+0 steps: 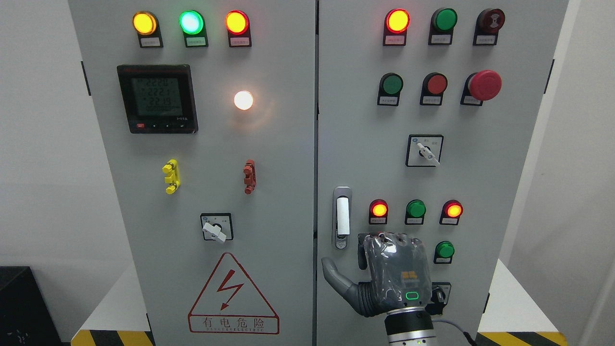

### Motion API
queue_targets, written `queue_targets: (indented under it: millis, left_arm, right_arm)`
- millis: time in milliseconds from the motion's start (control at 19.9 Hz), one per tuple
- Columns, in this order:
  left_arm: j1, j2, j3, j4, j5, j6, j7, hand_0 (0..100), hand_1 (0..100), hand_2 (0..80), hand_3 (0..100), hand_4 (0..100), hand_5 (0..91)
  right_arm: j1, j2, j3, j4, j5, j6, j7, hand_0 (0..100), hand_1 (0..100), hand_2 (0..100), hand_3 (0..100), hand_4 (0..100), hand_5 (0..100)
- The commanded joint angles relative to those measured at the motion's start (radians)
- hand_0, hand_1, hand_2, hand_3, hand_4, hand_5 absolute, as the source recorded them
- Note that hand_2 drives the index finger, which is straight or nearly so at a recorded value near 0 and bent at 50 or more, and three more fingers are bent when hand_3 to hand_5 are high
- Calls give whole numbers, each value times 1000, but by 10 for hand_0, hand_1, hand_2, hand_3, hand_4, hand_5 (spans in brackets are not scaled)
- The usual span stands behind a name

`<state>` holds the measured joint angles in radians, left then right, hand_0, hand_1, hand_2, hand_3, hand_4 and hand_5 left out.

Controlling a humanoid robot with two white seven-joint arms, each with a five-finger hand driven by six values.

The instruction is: Release door handle

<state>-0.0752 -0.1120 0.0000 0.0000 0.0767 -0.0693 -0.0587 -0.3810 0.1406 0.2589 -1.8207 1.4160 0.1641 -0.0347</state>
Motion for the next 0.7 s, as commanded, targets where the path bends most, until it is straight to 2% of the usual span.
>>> queue_targets:
  millis: [0,451,652]
  left_arm:
    - [0,0,-21,-20,0,0,0,0,0,23,87,14,0]
    - [0,0,-21,-20,0,0,0,0,0,24,87,13,0]
    - [0,0,-21,-20,0,0,0,0,0,24,89,13,0]
  right_arm:
    - [-48,1,-9,34,0,5,4,107,266,880,1000,1000,945]
    - [-91,1,-9,80,0,11,4,102,288,881,1000,1000,946]
    - [-98,1,-27,87,0,22,4,98,295,881,1000,1000,946]
